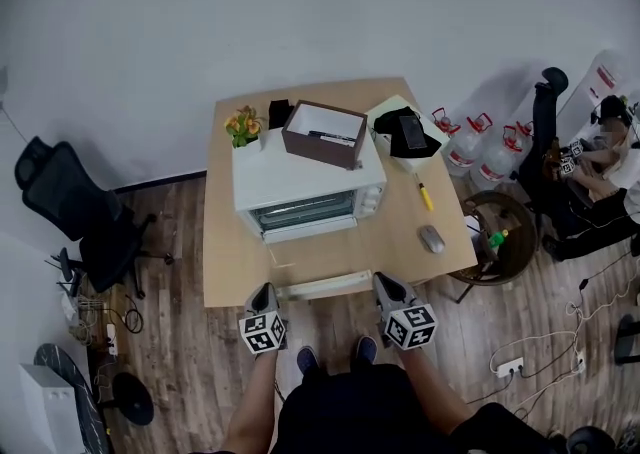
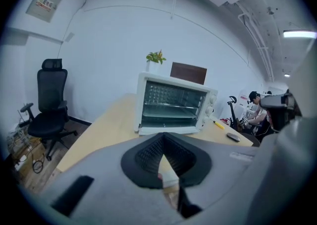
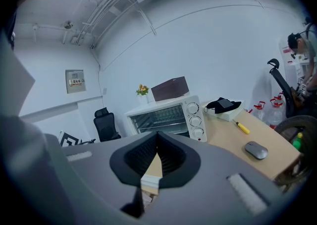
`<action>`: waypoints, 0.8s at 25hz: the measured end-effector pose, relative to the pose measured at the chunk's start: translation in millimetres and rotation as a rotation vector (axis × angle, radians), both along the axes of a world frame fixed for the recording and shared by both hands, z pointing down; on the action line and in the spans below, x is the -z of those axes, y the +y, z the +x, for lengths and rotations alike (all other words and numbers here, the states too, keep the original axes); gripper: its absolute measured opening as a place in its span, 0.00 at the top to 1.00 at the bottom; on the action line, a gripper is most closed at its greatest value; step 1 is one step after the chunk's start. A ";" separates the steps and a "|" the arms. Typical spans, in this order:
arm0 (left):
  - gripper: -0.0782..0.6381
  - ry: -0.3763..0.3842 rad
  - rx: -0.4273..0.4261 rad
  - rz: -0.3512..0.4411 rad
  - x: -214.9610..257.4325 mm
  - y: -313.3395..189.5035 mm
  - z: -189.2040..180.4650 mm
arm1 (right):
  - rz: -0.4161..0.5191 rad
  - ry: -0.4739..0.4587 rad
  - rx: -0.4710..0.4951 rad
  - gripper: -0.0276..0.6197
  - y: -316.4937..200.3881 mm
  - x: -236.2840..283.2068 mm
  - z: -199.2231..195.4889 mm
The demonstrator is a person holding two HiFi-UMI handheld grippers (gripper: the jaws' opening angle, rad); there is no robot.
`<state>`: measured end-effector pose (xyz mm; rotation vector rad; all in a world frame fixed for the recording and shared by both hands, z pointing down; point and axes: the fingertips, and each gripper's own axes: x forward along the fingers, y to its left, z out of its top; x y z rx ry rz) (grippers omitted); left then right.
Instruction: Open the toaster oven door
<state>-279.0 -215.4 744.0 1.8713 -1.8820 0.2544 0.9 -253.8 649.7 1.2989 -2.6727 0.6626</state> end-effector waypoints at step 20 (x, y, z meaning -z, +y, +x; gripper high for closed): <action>0.88 0.012 0.014 0.312 160.3 32.9 -7.8 | 0.096 -0.006 0.031 0.94 -7.3 29.3 -17.8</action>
